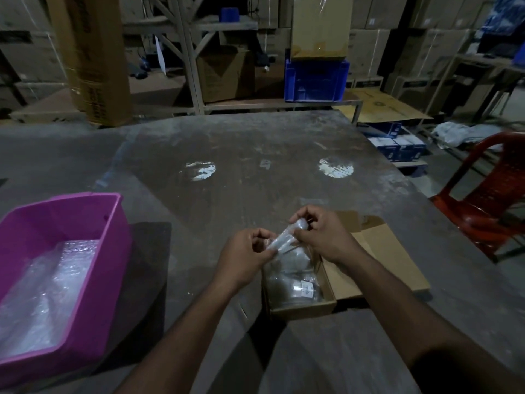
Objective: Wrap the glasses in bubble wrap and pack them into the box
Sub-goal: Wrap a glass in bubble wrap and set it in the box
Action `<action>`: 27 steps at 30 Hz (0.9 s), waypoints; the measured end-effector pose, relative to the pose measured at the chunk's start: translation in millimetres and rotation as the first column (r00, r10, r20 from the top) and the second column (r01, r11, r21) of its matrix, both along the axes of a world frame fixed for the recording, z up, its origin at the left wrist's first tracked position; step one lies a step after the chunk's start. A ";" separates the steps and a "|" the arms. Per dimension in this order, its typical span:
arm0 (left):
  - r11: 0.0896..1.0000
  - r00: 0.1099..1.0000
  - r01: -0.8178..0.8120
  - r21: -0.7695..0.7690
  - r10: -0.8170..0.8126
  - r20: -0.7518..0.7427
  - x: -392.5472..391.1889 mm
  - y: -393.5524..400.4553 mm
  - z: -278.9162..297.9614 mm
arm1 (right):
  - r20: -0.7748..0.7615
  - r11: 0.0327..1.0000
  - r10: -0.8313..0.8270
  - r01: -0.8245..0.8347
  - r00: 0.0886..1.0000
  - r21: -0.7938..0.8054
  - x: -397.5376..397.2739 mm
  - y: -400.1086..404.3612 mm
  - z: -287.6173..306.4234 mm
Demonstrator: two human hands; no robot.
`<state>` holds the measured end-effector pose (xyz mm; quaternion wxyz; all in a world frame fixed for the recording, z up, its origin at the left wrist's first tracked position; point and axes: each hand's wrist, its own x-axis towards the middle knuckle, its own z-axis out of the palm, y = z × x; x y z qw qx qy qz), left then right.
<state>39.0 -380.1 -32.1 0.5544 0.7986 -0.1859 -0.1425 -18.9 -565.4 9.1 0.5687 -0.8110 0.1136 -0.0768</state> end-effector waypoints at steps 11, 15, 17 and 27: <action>0.828 0.889 -0.299 0.474 0.063 0.453 14.4 -22.9 -21.2 | -0.144 0.737 -0.031 -0.075 0.989 -0.672 33.1 -17.6 -39.0; 0.794 0.858 -0.306 0.526 -0.010 0.514 15.9 -26.6 -21.4 | -0.129 0.618 -0.022 -0.088 0.991 -0.782 37.8 -16.4 -48.5; 0.760 0.844 -0.276 0.589 -0.101 0.526 17.1 -28.4 -21.4 | -0.115 0.556 -0.005 -0.093 0.993 -0.826 39.6 -16.0 -49.8; 0.496 0.806 -0.203 0.844 -0.405 0.432 22.3 -39.2 -27.3 | -0.250 0.145 0.091 -0.261 0.964 -0.954 41.8 -16.1 -55.2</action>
